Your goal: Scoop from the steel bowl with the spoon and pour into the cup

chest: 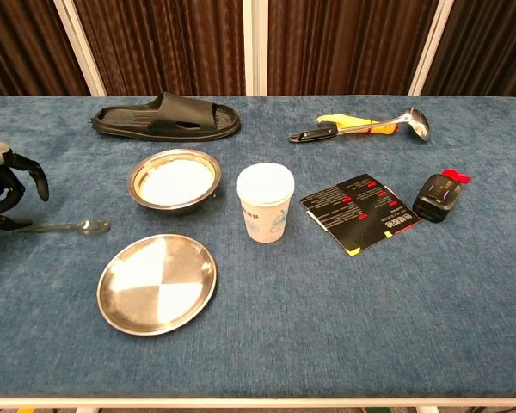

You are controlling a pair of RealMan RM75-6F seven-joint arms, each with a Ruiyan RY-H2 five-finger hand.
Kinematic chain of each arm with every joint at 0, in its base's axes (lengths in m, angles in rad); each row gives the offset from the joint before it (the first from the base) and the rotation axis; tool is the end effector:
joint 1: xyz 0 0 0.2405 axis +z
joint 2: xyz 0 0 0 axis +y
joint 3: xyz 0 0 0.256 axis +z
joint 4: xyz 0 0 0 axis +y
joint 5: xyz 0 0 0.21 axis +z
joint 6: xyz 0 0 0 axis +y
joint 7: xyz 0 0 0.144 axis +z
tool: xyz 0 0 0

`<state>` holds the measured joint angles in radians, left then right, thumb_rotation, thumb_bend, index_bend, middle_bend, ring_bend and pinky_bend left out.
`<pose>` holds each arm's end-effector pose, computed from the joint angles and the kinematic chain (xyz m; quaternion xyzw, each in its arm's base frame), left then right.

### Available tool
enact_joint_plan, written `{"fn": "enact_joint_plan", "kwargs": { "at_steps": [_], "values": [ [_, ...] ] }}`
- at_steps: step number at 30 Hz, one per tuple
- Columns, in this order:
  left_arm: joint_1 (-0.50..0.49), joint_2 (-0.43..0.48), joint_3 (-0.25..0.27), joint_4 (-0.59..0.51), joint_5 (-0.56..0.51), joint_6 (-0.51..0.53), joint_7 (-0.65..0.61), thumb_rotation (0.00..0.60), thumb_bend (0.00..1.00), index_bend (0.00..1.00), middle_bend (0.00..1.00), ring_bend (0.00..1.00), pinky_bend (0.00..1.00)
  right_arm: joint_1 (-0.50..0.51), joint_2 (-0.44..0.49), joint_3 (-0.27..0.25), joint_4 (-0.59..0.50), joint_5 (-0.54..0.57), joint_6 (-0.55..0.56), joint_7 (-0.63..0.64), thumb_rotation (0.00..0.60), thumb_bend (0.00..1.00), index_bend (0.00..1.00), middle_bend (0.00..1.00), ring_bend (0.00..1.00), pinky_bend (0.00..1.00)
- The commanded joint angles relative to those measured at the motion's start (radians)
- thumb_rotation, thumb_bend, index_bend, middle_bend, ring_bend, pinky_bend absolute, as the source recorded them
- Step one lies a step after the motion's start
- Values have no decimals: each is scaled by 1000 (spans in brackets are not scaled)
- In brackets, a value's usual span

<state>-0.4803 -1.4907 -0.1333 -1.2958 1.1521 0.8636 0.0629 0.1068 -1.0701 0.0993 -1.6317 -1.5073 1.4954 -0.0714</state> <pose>-0.2928 0.3063 0.0076 -0.6605 -0.5160 -0.2872 0.4637 -0.3001 -0.1976 0.1809 0.6061 -0.3314 0.3874 0.6105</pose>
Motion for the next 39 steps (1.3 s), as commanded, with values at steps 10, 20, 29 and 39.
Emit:
{"fn": "enact_joint_plan", "kwargs": {
  "at_steps": [10,20,29,39],
  "values": [
    [4,-54,17,12,-64,5,41,600,328,551,908,879,989,0,-4,-3,3,3,-4,6,600,250,0,177,2,75],
    [3,-72,9,25,-101,17,59,600,338,551,911,885,991,-2,-2,-4,6,9,-5,15,600,250,0,178,2,76],
    [-5,-92,7,43,-118,17,77,600,372,579,919,891,999,-6,-4,-5,13,13,-3,26,600,249,0,180,2,76],
    [-9,-97,13,51,-127,12,87,600,404,583,921,892,999,-4,-4,-3,17,19,-10,32,600,249,0,182,2,75]
  ]
}}
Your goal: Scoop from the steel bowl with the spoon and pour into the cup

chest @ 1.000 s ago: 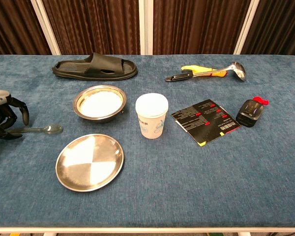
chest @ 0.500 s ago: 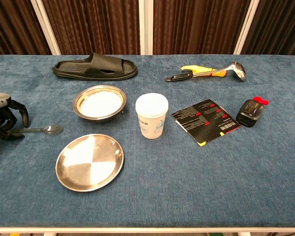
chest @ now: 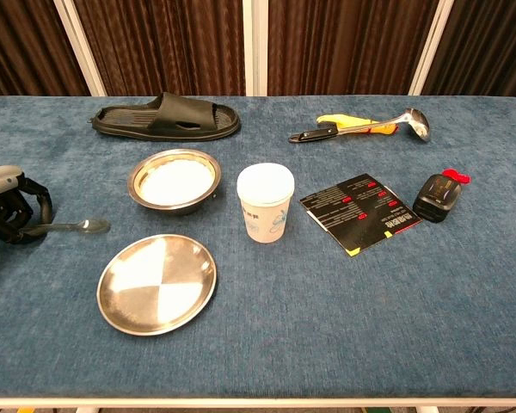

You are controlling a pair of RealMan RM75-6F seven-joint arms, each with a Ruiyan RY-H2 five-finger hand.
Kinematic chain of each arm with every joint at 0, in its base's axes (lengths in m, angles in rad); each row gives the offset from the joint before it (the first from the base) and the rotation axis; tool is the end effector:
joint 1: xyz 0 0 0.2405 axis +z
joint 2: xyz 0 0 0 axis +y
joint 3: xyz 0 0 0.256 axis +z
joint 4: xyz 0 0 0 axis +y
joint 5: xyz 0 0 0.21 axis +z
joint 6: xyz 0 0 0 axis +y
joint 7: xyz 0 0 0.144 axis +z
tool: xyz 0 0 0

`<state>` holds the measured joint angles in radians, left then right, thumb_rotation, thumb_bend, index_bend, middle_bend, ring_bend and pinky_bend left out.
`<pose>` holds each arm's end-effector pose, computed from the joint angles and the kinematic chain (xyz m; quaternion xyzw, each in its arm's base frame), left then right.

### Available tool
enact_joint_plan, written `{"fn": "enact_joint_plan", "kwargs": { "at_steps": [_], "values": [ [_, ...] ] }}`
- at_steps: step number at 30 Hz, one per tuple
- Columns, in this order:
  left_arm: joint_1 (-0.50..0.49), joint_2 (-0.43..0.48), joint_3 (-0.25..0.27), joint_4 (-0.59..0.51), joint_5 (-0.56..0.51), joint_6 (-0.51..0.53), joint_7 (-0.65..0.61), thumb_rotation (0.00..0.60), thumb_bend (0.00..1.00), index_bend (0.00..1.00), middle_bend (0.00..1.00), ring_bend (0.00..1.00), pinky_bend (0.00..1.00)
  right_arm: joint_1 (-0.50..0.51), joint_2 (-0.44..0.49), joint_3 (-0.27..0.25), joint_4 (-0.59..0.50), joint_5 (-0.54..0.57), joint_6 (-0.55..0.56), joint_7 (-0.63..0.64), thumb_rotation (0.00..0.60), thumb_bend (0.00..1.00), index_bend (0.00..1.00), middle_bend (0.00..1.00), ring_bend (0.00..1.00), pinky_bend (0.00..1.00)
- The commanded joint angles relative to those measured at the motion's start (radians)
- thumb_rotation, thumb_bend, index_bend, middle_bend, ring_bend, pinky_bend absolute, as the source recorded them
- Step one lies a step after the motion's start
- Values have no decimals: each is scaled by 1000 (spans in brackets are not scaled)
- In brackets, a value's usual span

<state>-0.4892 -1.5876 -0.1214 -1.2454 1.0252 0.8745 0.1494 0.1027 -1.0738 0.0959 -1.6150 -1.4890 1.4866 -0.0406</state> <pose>-0.2961 0.3006 -0.0211 -0.6418 -0.5401 -0.2643 0.4759 -0.3072 -0.1962 0.1809 0.5987 -0.3459 0.3850 0.6113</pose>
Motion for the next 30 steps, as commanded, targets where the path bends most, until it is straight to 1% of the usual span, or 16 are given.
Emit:
{"fn": "enact_joint_plan", "kwargs": {
  "at_steps": [1,9,13,19,25,30],
  "values": [
    [0,-1,1,1,1,2,0,600,404,583,921,892,999,1,0,0,0,1,-2,2,600,249,0,183,2,75],
    [1,-13,5,18,2,10,10,600,404,585,925,893,999,0,-1,-1,0,1,-2,2,600,249,0,185,2,75],
    [3,-17,4,24,13,20,3,600,409,623,947,909,1000,-1,0,-1,-1,1,1,3,600,249,0,186,2,76],
    [2,4,2,0,30,25,-6,600,428,636,950,911,1000,-3,2,0,-3,-3,8,4,600,247,0,187,2,76],
    [-14,52,-17,-46,59,45,2,600,431,637,950,911,1000,-3,10,4,-6,-9,16,4,600,247,0,188,2,76],
    [-56,98,-54,-89,54,32,32,600,430,637,950,911,1000,0,28,10,-15,-24,28,1,600,247,0,188,2,76]
  ]
}}
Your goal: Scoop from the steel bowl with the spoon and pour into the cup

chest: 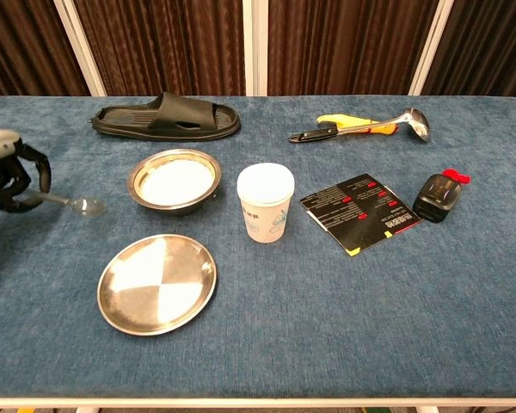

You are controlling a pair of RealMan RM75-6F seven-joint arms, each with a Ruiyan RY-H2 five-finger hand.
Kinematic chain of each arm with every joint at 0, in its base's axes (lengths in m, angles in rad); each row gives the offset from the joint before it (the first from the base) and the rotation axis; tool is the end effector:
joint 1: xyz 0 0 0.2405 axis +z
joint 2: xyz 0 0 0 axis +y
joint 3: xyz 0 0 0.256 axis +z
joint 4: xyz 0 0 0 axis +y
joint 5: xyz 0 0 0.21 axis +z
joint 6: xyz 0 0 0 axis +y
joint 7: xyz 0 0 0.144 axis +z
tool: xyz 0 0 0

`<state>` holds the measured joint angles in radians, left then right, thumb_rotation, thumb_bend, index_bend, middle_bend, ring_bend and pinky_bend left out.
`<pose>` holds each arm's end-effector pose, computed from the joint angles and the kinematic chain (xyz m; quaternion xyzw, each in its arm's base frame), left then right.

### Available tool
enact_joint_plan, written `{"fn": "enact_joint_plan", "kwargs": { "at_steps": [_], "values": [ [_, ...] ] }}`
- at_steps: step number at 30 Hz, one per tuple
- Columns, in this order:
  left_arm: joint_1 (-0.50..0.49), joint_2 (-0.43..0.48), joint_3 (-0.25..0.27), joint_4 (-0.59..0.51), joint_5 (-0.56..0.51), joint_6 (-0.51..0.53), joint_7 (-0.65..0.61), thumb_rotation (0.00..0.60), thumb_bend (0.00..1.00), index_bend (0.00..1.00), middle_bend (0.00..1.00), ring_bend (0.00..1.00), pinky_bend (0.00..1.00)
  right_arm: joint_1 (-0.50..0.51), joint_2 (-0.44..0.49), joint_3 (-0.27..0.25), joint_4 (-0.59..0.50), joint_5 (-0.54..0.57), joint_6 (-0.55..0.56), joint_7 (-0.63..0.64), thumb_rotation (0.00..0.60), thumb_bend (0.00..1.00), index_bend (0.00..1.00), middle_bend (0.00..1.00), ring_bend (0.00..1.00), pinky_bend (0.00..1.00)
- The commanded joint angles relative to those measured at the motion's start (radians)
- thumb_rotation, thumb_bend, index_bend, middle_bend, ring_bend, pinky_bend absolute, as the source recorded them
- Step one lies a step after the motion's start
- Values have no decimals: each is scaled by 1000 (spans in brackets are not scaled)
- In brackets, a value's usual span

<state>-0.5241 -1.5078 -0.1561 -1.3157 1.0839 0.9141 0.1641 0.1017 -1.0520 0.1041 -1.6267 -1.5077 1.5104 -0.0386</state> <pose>-0.2735 0.3224 0.0093 -0.6601 -0.4888 -0.2996 0.4854 -0.3017 -0.1971 0.1898 0.5994 -0.3296 0.3952 0.6131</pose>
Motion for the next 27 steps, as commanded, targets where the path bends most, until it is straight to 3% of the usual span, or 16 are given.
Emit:
{"fn": "enact_joint_plan", "kwargs": {
  "at_steps": [1,8,17,27],
  "values": [
    [-34,25,-31,-26,-10,-10,29,600,430,637,950,911,1000,2,12,4,-7,-9,6,-1,600,247,0,188,2,76],
    [-121,8,-78,-36,-51,4,169,600,430,637,948,911,1000,2,37,9,-22,-22,21,-2,600,247,0,190,2,76],
    [-234,-78,-70,6,-130,32,454,600,430,637,948,911,1000,-7,41,3,-15,-18,26,13,600,247,0,190,2,75],
    [-302,-163,-50,58,-201,113,682,600,434,637,948,911,1000,-13,33,0,6,-2,20,34,600,245,0,192,2,76]
  ]
}}
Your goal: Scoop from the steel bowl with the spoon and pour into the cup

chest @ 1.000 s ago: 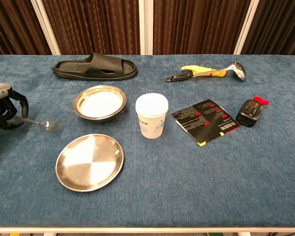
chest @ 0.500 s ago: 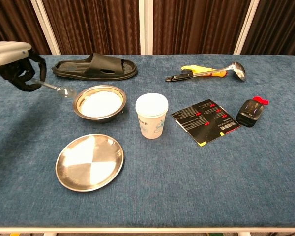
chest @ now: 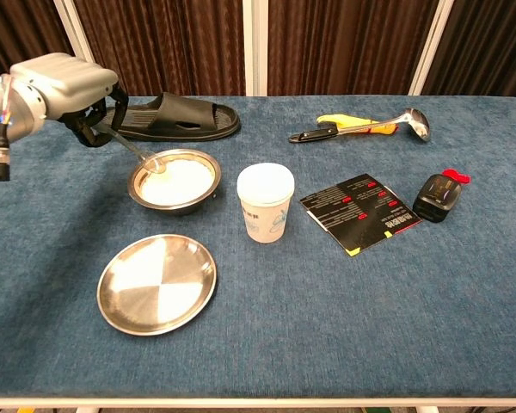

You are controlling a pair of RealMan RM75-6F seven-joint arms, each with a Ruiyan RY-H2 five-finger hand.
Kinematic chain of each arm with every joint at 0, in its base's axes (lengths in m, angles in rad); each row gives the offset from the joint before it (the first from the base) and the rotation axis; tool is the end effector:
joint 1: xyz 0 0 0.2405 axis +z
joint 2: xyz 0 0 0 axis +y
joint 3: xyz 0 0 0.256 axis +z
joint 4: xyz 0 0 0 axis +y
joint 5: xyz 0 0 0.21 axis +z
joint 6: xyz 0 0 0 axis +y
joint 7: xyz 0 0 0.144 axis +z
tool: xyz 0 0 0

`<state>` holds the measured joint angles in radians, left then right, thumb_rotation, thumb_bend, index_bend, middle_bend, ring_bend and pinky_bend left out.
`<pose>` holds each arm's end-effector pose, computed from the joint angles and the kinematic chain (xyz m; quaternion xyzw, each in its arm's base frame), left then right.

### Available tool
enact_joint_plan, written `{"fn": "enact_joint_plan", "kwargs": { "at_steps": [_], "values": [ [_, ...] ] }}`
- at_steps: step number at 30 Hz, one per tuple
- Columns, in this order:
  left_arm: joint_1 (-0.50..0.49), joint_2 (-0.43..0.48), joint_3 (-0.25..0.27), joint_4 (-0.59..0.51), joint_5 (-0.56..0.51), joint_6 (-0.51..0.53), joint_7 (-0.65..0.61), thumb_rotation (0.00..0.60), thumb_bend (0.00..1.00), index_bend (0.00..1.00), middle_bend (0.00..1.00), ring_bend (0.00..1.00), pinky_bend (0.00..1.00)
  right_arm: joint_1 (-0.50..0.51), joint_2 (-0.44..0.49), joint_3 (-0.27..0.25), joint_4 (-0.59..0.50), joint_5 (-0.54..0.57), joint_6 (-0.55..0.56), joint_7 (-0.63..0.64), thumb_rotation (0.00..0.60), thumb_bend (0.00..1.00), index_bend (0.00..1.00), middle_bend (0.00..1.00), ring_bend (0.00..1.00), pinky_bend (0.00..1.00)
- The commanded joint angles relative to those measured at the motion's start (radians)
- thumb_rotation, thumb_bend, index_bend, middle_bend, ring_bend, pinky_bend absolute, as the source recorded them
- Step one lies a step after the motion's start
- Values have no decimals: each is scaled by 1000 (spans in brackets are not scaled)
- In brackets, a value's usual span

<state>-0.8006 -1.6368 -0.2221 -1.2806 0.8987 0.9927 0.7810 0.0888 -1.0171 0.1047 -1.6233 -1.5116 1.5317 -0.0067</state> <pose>-0.1684 0.3865 -0.0142 -0.7491 -0.2658 -0.2452 0.5550 -0.3044 -0.1932 0.2039 0.5951 -0.3230 0.3973 0.6194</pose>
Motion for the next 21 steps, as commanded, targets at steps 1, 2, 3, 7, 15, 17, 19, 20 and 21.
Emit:
{"fn": "enact_joint_plan", "kwargs": {
  "at_steps": [1,2,3,7,15,17,19,20,21],
  "values": [
    [-29,-41,20,26,-18,39,80,600,434,637,948,911,1000,-1,-3,0,5,4,-2,4,600,245,0,192,2,76],
    [-34,-51,23,31,-23,46,99,600,434,637,948,912,1000,-1,-4,-1,7,5,-4,6,600,246,0,192,2,76],
    [-37,-58,24,34,-27,52,113,600,434,637,948,911,1000,-1,-5,-1,9,6,-5,8,600,245,0,192,2,76],
    [-51,-89,28,46,-52,67,168,600,434,637,948,912,1000,-1,-9,-1,15,10,-9,16,600,245,0,192,2,75],
    [-66,-121,36,47,-87,63,212,600,436,637,948,912,1000,-2,-12,-1,23,16,-13,21,600,244,0,198,2,75],
    [-67,-124,38,39,-92,61,211,600,435,637,948,913,1000,-2,-13,-2,24,17,-15,22,600,244,0,198,2,75],
    [-67,-127,39,32,-92,64,209,600,434,637,948,912,1000,-2,-14,-1,25,18,-16,23,600,244,0,199,2,75],
    [-65,-126,39,24,-94,63,203,600,434,637,948,912,1000,-2,-14,-1,25,18,-16,23,600,245,0,199,2,76],
    [-64,-124,37,16,-97,59,195,600,434,637,948,912,1000,-2,-13,0,25,19,-15,23,600,245,0,200,2,76]
  ]
}}
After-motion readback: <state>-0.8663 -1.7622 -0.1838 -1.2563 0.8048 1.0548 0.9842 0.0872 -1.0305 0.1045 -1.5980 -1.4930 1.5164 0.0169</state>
